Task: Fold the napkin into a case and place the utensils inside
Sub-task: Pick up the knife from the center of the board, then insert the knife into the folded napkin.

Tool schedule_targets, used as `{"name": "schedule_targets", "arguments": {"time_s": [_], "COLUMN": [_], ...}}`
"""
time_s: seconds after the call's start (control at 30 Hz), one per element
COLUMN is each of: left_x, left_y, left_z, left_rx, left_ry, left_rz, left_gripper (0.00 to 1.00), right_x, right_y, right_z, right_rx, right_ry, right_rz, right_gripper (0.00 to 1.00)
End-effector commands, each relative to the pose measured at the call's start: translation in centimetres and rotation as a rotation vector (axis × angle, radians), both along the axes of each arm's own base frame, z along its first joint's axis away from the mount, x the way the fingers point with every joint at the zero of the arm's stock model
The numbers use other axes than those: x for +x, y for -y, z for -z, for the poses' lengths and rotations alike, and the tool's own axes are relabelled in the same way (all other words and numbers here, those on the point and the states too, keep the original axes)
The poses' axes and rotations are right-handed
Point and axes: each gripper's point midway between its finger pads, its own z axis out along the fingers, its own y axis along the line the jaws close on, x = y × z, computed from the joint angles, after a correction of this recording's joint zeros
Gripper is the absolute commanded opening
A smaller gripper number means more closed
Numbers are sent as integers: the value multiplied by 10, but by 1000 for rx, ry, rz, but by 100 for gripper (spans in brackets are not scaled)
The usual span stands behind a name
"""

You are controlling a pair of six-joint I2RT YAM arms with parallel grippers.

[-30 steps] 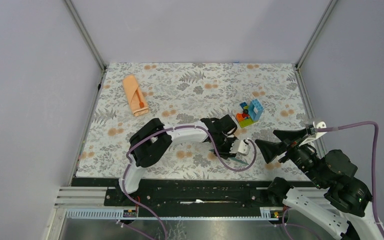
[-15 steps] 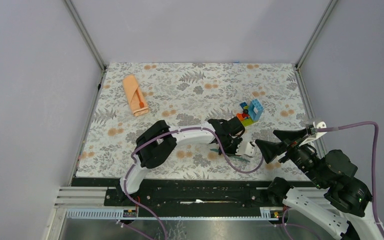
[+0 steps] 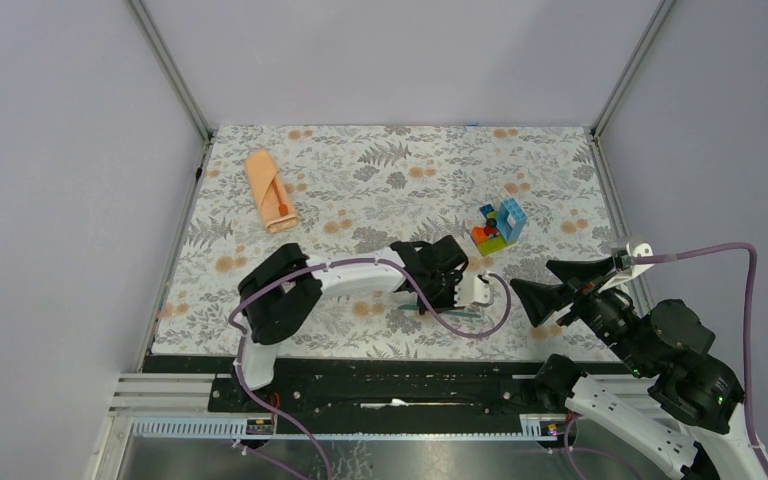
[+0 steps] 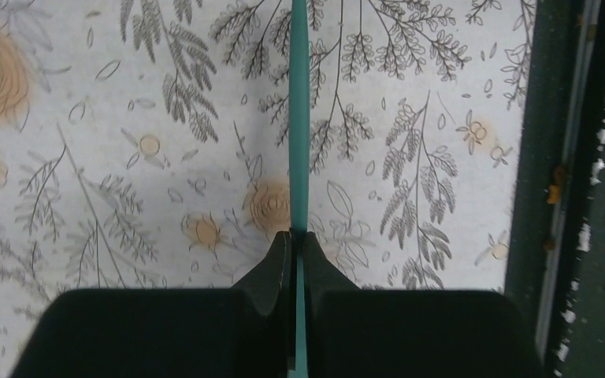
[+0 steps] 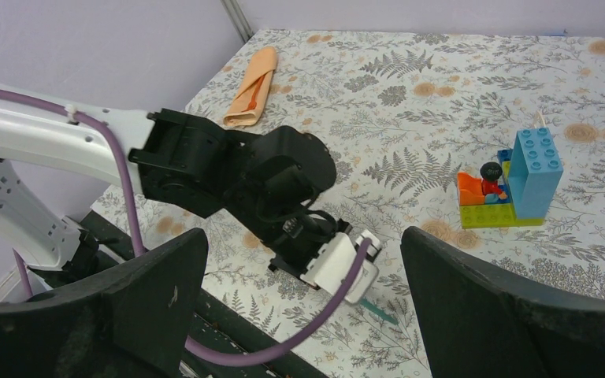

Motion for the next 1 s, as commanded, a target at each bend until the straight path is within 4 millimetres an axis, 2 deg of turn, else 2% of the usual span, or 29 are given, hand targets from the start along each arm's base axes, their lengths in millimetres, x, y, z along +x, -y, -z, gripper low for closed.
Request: {"name": "schedule_targets", "arguments": {"time_s": [0.0,0.3,0.5,0.6,0.73,0.83,0.97], "left_x": [13,43,80,104,132,147,154], "left_y": [0,-27,-64,-93,-143,-189,-260], "left_z": [-41,-63,-77,-86,-105,-116,-112], "left_rx": [-109,-198,-227,-238,-272,-264,-169], "left_ry": [18,-52,-84,-93,-104,-92,-105], "left_rz": [-127,-374,-659,-830,-1076,-1232,-1378], "left_gripper": [0,0,0,0,0,0,0], "right_x": [2,2,3,3,3,3,3], "right_y": [4,3,2,0,-1,-2,-1], "right_z": [-9,-8,-8,-8,-8,-9,-10], "right_rx": [34,34,30,29,29,28,27], "right_ry": [27,23,26,26,29,32,38], "right_rz": [24,23,20,13,7,7,7], "right_gripper": [100,100,100,100,100,100,99]}}
